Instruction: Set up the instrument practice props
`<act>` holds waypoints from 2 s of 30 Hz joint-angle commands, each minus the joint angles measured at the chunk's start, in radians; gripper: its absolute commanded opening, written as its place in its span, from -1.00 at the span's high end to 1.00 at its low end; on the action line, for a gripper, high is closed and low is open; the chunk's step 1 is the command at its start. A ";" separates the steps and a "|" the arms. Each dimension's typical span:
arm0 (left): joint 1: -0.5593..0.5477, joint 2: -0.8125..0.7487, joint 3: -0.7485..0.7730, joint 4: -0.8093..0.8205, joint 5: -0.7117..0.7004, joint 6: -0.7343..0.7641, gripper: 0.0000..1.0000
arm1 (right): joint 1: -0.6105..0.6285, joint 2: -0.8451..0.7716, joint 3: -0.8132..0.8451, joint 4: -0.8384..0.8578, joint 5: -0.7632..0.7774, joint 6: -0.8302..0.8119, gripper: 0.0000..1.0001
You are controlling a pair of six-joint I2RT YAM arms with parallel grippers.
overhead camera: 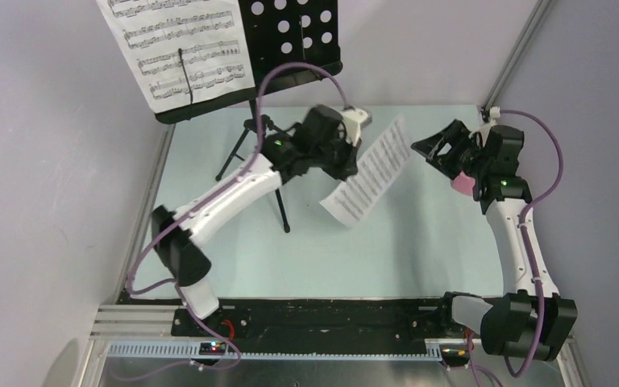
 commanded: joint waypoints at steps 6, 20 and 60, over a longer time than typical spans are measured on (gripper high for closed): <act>0.110 -0.227 0.282 -0.153 0.059 0.021 1.00 | 0.101 -0.020 0.122 0.366 -0.103 0.036 -0.64; 0.159 -0.328 0.498 -0.111 0.204 -0.141 1.00 | 0.222 0.269 0.454 0.936 -0.188 0.227 -0.71; 0.296 -0.614 0.027 0.007 -0.092 -0.399 1.00 | 0.419 0.638 0.397 1.455 -0.354 0.641 -0.61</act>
